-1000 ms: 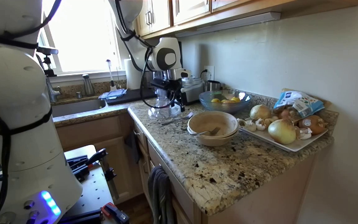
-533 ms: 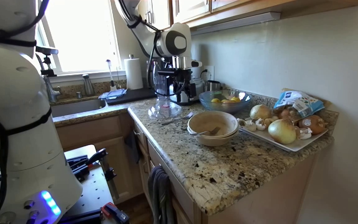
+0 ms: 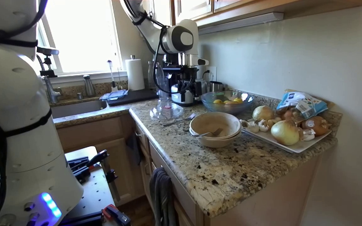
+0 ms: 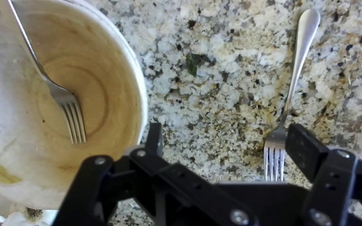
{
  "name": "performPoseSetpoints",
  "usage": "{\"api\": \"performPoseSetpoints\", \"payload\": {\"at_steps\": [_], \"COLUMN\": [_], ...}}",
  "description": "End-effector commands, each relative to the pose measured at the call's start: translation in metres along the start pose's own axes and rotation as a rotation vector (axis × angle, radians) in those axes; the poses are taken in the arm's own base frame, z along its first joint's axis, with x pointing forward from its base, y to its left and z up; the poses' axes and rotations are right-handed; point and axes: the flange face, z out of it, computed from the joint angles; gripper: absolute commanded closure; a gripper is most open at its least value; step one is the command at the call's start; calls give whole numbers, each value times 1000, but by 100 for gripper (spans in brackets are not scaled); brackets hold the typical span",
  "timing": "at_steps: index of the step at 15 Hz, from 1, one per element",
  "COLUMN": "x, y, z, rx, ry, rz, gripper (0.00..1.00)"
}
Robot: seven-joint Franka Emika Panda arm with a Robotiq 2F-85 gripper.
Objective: Pick up the fork and put it on the table, pick up the other fork and put it on the table then pick up the bowl and put it on the table.
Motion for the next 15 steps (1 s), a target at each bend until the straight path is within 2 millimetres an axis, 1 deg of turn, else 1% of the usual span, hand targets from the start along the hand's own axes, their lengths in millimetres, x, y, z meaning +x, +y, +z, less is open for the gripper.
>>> {"api": "performPoseSetpoints", "payload": {"at_steps": [1,4,7,10,12,15], "x": [4,11,17,15,13,12], "y": [15,48,85,118,135,154], "z": [-3,-8,-5,0,6,22], "rx": [-24,-62,-60,-55,-52,-24], "ry": [17,25,8,-12,-32,-37], "rz": [-25,-16,19,20,-5,-28], "gripper": [0,0,0,0,0,0]}}
